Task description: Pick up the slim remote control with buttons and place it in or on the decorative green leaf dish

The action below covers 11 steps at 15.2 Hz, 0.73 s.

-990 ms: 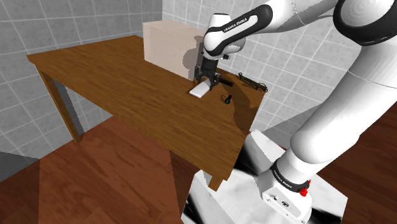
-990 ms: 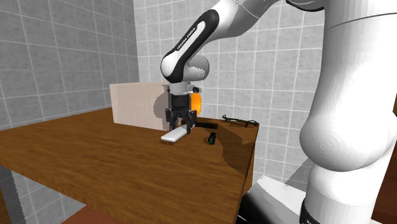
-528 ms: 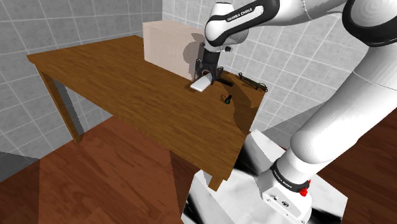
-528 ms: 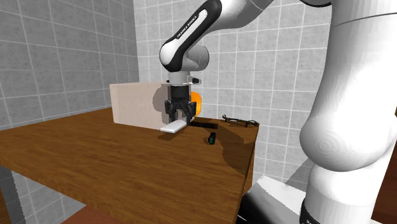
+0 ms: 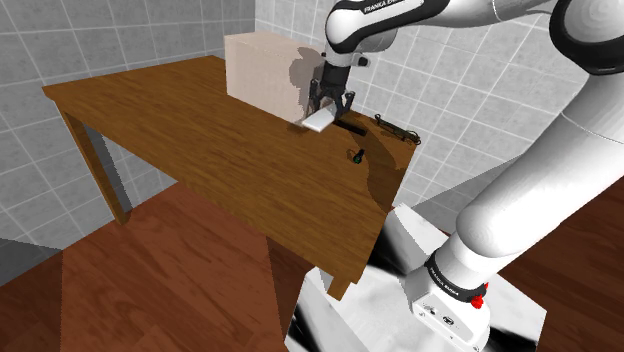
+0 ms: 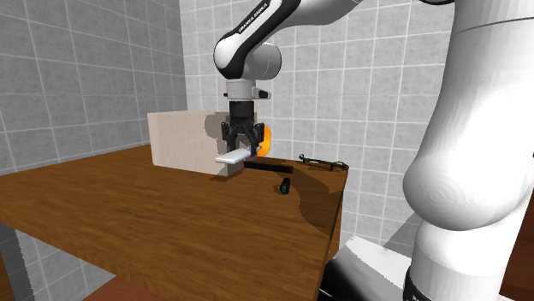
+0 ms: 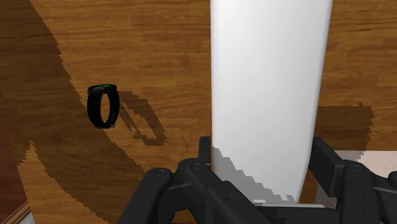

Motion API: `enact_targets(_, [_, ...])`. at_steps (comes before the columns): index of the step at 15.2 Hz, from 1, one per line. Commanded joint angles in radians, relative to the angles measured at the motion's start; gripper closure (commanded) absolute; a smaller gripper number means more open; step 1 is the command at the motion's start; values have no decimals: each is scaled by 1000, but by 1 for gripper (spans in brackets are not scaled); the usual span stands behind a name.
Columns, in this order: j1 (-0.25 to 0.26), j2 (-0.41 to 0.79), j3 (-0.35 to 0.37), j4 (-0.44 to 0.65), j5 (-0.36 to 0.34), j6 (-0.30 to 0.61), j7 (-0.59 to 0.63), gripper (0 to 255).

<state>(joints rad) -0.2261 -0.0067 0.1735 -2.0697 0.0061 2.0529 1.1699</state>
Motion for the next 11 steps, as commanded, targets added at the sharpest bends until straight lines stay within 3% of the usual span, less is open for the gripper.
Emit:
enact_targets(1, [0,-10,0,17,2,-27,0,255])
enact_targets(11, [-105,-47,-114,-13,-1,-35,-218,255])
